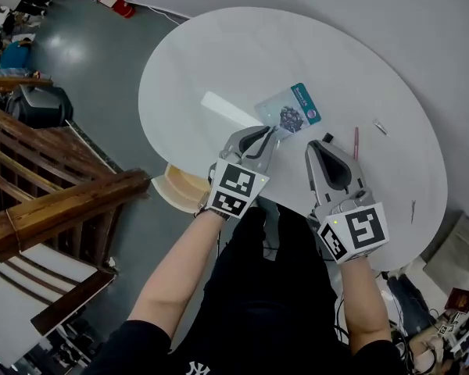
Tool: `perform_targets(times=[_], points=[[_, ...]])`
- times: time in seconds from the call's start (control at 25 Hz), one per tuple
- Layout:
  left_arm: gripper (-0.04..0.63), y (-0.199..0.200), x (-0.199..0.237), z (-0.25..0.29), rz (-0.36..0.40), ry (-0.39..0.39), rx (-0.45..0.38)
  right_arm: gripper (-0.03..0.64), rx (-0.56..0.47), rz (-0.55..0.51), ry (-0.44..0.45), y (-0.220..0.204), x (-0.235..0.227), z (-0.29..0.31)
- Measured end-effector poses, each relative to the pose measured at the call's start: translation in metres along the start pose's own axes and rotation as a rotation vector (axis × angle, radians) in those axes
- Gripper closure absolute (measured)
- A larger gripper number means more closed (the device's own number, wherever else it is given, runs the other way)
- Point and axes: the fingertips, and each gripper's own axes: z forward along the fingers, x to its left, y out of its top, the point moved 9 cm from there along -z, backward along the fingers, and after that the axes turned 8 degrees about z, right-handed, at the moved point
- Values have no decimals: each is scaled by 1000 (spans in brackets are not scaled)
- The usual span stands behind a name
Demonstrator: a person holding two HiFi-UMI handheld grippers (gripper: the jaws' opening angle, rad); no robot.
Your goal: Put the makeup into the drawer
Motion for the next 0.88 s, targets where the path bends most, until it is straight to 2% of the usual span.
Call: perform_targets(times=[0.24, 0.4, 0.6, 0.88], points=[[578, -36, -25, 25, 152, -18, 72, 600, 34, 34, -29, -29, -14, 8], [515, -47, -34, 34, 254, -30, 112, 600, 42, 46, -45, -37, -18, 8], [483, -61, -39, 44, 395, -26, 178, 600, 47, 61, -55, -47, -22, 7], [480, -69, -40, 56, 525, -19, 251, 600, 50, 77, -64, -56, -28, 7]])
